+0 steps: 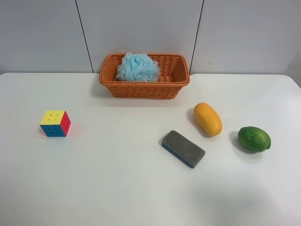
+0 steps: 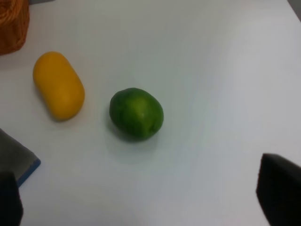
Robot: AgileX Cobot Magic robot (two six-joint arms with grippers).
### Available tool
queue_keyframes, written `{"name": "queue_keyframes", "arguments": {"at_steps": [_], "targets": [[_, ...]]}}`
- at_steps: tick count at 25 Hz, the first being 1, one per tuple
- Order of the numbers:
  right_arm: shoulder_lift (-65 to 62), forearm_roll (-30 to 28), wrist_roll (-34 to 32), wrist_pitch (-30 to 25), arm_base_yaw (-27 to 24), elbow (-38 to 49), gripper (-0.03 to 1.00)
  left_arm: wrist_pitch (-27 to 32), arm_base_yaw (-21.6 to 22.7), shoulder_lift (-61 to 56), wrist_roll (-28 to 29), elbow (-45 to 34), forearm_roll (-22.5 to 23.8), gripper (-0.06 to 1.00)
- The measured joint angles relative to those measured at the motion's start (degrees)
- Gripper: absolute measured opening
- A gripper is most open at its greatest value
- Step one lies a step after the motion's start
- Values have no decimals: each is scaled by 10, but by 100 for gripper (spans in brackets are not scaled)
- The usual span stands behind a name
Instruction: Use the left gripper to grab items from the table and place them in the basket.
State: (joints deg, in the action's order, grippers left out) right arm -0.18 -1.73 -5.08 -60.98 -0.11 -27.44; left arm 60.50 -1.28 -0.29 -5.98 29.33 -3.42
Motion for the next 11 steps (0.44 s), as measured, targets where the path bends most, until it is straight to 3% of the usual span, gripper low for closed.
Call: {"name": "queue_keyframes", "arguments": {"at_steps": [11], "targets": [[0, 0, 0, 0, 0, 0, 99, 0, 0, 0, 0, 0, 0, 99]]}}
